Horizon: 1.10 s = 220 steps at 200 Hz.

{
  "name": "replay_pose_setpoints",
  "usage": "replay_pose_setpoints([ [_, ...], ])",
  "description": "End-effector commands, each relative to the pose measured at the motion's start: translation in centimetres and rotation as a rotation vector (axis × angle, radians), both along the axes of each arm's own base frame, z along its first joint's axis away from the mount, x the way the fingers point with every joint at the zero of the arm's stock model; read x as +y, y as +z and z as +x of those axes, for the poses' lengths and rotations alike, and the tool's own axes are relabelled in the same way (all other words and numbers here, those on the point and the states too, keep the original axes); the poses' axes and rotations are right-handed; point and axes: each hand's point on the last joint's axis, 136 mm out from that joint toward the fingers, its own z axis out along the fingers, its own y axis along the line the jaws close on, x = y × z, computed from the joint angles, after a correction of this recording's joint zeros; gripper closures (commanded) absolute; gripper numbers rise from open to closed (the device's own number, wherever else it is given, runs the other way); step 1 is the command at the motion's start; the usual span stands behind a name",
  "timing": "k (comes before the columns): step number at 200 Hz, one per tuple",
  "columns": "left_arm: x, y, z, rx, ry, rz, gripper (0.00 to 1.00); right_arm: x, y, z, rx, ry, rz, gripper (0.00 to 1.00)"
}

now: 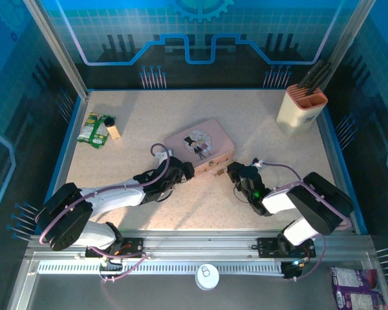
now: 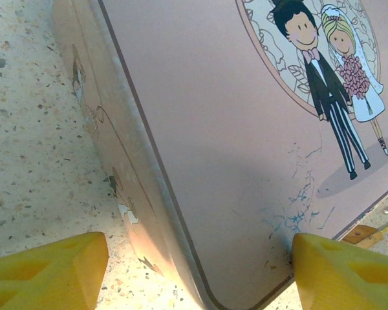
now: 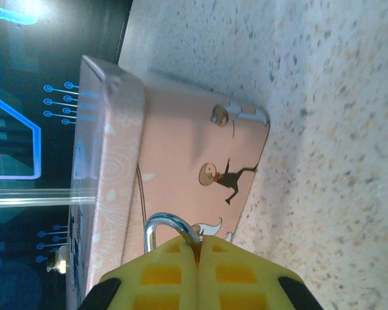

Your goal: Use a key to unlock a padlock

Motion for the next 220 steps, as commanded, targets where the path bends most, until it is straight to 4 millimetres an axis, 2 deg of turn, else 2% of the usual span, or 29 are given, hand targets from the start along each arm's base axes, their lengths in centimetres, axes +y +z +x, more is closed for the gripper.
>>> replay_pose_setpoints([
  [1,2.1,-2.5,-0.6,0.090,-0.006,0.090,0.25,-1.9,0.9,-0.5,-0.016,0.004,-0.124,1.00],
  [42,2.2,-2.6,1.0,0.105,-0.039,0.109,0.25,-4.8,4.3,-2.4,-0.034,0.108,-0.404,1.00],
  [71,2.1,-2.6,2.3,0.106,-0.063,0.102,0.25,-6.4,5.8,-4.1,-0.038,0.220,-0.545,1.00],
  [111,1.3,-2.3,4.3,0.096,-0.113,0.109,0.25,-6.6,7.9,-6.2,-0.062,0.372,-0.681,1.00],
  [137,1.0,-2.3,5.7,0.094,-0.124,0.100,0.25,-6.7,8.2,-7.4,-0.025,0.458,-0.759,1.00],
  [187,0.0,-2.2,9.0,0.088,-0.163,0.130,0.24,-7.3,7.3,-9.0,0.083,0.556,-0.855,1.00],
  [198,-0.1,-1.9,9.6,0.085,-0.167,0.132,0.24,-7.3,7.1,-9.3,0.102,0.569,-0.866,1.00],
  [220,-0.2,0.1,10.4,0.055,-0.178,0.152,0.22,-7.3,6.5,-9.7,0.138,0.592,-0.889,1.00],
])
